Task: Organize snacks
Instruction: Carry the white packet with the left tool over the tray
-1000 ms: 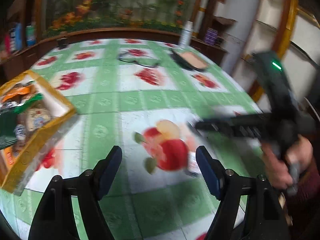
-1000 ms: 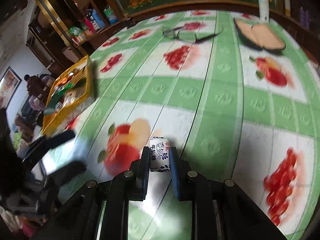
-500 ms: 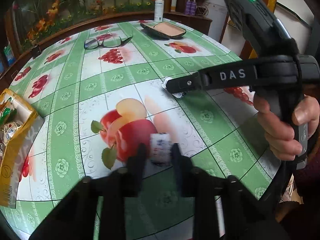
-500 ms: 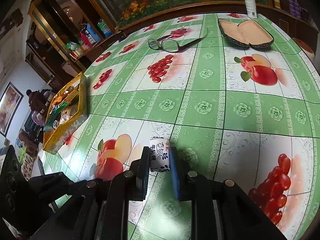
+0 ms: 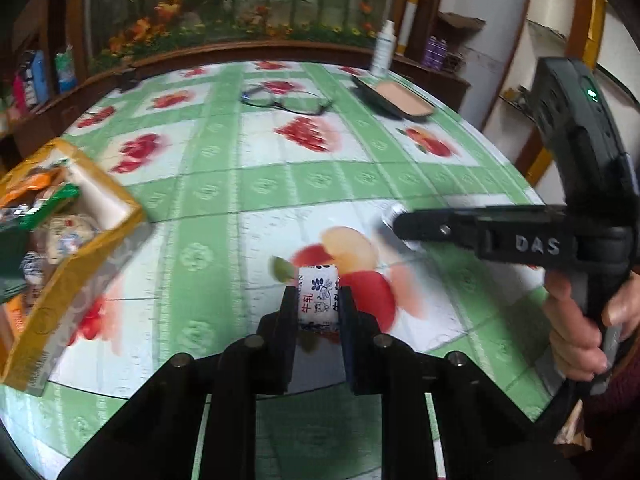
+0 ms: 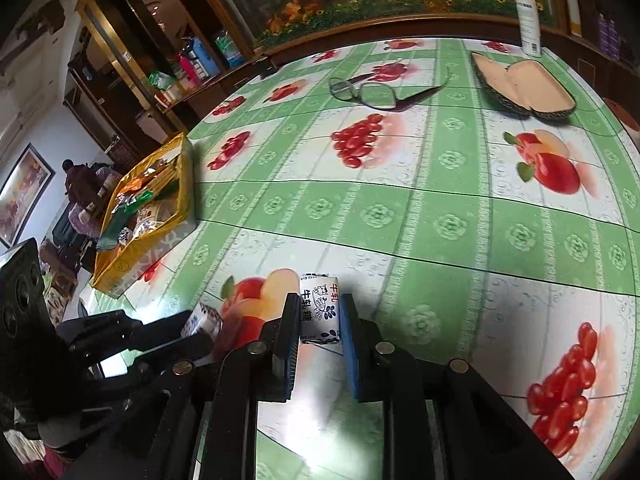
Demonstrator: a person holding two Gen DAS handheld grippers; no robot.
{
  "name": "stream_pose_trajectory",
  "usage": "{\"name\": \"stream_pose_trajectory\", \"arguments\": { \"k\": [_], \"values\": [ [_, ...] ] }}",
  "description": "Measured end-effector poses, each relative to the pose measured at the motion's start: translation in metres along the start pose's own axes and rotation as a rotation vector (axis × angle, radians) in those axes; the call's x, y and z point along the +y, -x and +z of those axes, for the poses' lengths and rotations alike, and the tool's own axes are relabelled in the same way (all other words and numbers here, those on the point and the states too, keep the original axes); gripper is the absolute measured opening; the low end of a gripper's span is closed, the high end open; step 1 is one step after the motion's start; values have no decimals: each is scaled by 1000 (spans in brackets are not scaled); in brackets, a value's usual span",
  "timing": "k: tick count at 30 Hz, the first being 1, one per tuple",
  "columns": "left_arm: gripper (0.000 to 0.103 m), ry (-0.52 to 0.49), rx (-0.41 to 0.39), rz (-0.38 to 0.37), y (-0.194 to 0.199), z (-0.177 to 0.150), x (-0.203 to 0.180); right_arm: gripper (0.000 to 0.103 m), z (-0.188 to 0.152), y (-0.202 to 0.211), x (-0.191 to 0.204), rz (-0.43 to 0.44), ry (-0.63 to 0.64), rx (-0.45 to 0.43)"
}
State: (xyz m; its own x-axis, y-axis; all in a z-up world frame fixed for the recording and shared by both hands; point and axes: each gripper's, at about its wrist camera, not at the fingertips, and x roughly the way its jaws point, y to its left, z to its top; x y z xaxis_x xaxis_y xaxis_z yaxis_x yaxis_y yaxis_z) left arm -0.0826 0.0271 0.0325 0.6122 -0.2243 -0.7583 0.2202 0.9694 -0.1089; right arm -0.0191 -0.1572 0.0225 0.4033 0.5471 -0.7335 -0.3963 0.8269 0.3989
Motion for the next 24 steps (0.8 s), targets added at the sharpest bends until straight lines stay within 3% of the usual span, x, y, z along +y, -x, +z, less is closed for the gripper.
{"name": "stream_pose_trajectory", "arguments": {
  "k": [8, 24],
  "values": [
    [19, 36, -86, 144, 17, 3, 22, 21, 7, -13, 31, 33, 51, 14],
    [19, 51, -119, 202, 28, 0, 37, 21, 13, -31, 74, 66, 125, 38]
  ]
}}
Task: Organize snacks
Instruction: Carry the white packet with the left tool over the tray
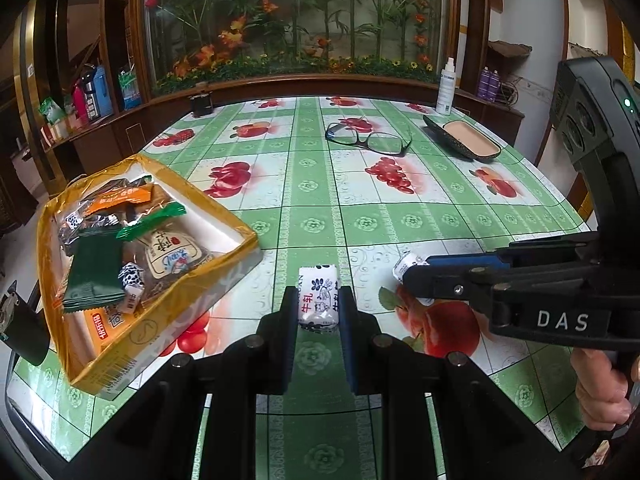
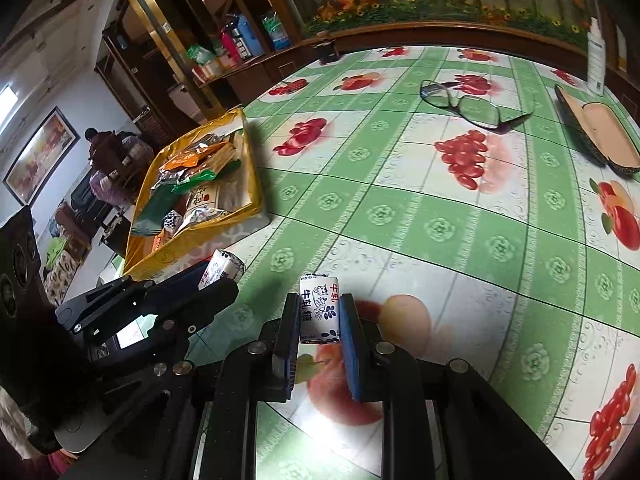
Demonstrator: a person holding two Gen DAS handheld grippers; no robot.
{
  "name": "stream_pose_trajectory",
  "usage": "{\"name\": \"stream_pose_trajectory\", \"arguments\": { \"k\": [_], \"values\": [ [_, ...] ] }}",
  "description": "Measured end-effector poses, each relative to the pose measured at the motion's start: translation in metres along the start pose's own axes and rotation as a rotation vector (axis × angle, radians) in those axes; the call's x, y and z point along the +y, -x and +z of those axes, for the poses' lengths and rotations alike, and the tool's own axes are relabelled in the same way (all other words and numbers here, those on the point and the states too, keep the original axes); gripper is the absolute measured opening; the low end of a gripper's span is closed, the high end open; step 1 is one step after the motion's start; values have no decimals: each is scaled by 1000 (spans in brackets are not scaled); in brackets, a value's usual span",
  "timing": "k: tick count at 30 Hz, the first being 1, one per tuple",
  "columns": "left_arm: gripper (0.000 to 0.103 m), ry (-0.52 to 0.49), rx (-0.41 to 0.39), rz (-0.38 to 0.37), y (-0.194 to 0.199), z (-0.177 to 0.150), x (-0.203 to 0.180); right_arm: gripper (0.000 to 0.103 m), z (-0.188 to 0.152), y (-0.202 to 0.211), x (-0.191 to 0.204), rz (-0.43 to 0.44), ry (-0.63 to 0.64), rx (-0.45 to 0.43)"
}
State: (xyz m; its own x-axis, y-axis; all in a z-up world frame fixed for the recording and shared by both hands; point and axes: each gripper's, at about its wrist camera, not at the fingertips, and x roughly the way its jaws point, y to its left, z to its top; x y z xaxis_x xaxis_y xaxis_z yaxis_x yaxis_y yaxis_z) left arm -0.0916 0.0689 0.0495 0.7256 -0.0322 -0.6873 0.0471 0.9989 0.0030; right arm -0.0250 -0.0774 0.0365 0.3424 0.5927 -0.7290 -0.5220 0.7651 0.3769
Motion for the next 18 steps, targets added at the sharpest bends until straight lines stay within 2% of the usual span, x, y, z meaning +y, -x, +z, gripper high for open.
{"name": "stream_pose_trajectory", "arguments": {
  "k": [10, 18],
  "values": [
    [19, 35, -21, 12, 9, 0, 14, 21, 7, -10, 15, 16, 17, 14],
    [19, 102, -66, 43, 26, 6, 47, 21, 22, -16, 36, 42, 34, 8]
  ]
}}
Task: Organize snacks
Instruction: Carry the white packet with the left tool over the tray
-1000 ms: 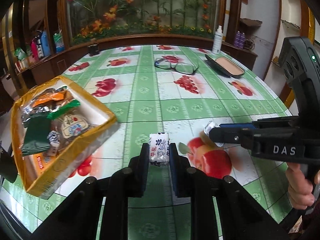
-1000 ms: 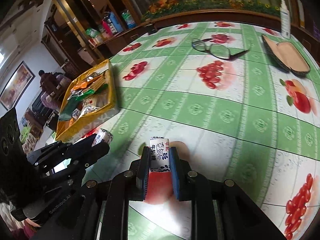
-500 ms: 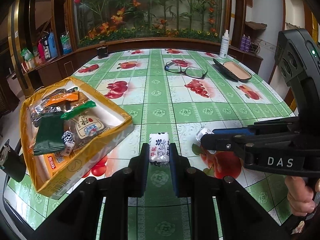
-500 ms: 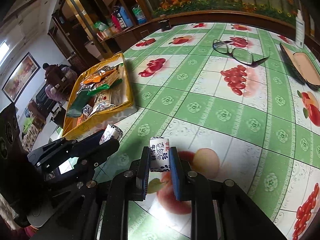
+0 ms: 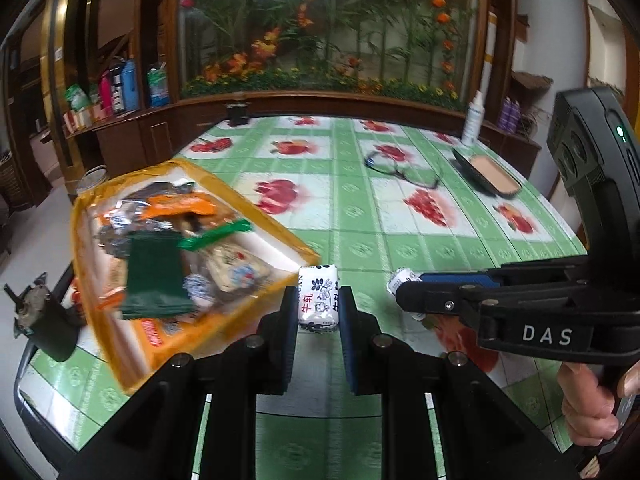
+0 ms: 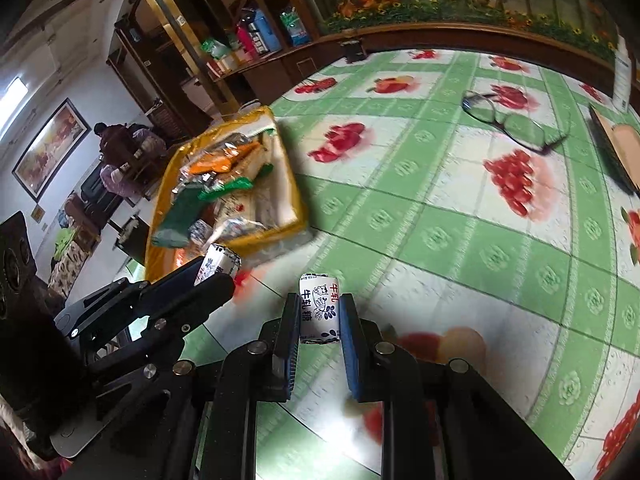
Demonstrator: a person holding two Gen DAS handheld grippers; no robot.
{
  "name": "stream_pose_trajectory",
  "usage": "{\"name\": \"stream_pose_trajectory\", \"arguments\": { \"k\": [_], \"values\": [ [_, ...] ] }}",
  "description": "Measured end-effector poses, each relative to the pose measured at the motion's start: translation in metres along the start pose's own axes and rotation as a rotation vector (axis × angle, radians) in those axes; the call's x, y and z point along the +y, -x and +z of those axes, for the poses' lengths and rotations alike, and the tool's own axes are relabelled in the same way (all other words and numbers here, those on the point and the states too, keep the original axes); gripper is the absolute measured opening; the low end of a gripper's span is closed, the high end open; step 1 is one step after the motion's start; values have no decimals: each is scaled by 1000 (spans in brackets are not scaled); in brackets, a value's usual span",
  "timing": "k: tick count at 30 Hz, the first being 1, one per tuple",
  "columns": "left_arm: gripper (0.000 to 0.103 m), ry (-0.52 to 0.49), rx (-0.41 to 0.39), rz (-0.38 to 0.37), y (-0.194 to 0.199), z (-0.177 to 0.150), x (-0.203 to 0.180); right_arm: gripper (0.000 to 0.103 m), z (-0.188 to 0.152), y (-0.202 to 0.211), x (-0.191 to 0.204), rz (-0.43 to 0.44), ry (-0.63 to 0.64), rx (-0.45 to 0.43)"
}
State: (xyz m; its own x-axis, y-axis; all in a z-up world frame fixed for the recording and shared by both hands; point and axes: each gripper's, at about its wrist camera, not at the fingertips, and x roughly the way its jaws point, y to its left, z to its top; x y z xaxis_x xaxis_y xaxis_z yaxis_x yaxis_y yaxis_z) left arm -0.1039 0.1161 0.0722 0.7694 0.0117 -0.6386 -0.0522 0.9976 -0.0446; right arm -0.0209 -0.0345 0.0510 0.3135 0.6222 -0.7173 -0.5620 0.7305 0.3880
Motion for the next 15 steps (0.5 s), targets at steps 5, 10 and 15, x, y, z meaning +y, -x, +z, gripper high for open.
{"name": "stream_pose_trajectory", "arguments": {
  "k": [5, 10, 15],
  "values": [
    [19, 81, -22, 44, 6, 5, 38, 21, 15, -10, 22, 34, 20, -7],
    [19, 165, -16, 81, 3, 3, 74, 21, 32, -24, 44, 64, 30, -19],
    [19, 185, -6, 102, -5, -1, 87, 21, 49, -51, 62, 72, 30, -9]
  ]
}}
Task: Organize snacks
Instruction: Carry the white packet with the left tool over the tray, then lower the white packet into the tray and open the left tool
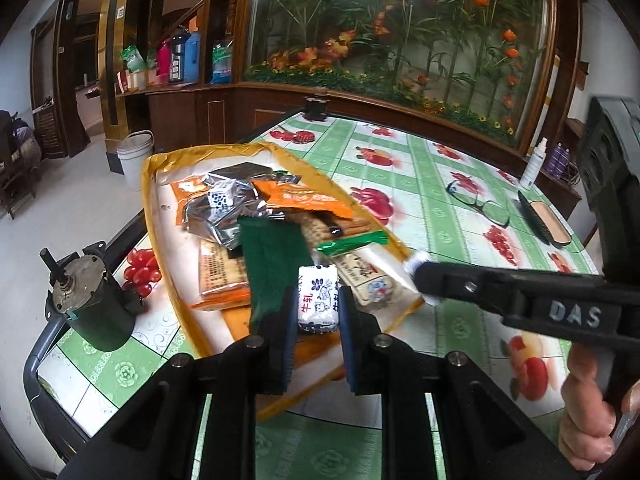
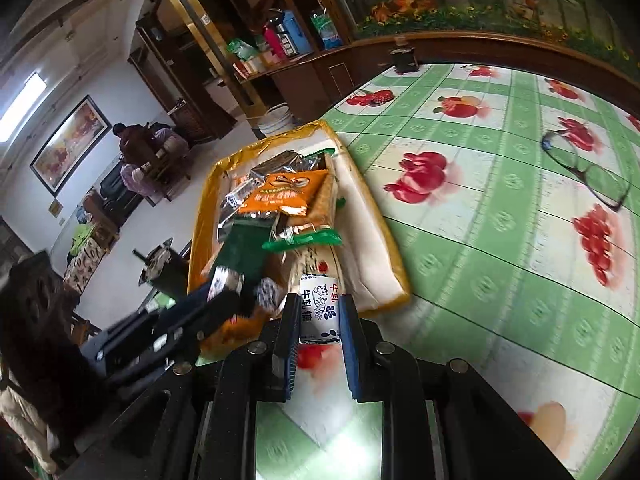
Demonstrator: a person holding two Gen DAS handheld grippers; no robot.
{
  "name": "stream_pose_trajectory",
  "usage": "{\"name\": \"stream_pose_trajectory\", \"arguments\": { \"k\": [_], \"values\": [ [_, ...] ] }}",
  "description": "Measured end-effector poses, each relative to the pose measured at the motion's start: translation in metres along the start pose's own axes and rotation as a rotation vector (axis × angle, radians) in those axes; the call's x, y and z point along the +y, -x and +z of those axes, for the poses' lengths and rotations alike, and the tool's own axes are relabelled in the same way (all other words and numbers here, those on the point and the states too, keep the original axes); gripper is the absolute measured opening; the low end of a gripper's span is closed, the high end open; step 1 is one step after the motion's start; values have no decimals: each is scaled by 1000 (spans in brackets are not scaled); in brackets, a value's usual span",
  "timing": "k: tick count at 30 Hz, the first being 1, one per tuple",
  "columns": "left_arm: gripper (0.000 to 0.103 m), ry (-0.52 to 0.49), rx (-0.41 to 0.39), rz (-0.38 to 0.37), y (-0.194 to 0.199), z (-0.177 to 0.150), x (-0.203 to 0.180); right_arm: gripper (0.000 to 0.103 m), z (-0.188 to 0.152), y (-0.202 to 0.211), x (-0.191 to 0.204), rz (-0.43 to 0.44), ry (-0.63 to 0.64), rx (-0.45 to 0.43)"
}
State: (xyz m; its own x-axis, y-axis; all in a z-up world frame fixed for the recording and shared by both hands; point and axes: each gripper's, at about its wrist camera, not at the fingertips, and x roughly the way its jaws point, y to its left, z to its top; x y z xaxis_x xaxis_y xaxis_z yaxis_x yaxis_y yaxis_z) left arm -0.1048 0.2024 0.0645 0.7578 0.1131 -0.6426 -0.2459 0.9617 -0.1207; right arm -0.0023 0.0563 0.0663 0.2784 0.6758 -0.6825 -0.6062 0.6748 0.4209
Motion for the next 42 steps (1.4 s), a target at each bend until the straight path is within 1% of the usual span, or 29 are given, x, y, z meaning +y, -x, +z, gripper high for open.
{"name": "stream_pose_trajectory", "arguments": {
  "k": [4, 9, 14, 18, 22, 27, 37, 42],
  "values": [
    [19, -1, 1, 25, -9, 0, 3, 21, 9, -24, 4, -12, -11, 19],
    [19, 4, -7, 40, -16, 1, 3, 21, 17, -44, 4, -25, -28, 30],
    [19, 58, 14, 34, -25, 5, 11, 21, 28, -57, 9, -50, -17, -10],
    [19, 65, 20, 58, -27, 6, 10, 21, 34, -71, 8, -53, -17, -30],
    [19, 65, 18, 82, -29, 8, 7, 21, 35, -75, 7, -64, 1, -44],
    [19, 48, 1, 122, -31, 11, 0, 21, 33, -78, 1, -71, -4, -38],
    [19, 38, -11, 143, -33, 13, -3, 21, 33, -79, -1, -80, -2, -39],
    [19, 37, -26, 167, -35, 16, -3, 21, 34, -79, -2, -80, 0, -39]
  ]
}}
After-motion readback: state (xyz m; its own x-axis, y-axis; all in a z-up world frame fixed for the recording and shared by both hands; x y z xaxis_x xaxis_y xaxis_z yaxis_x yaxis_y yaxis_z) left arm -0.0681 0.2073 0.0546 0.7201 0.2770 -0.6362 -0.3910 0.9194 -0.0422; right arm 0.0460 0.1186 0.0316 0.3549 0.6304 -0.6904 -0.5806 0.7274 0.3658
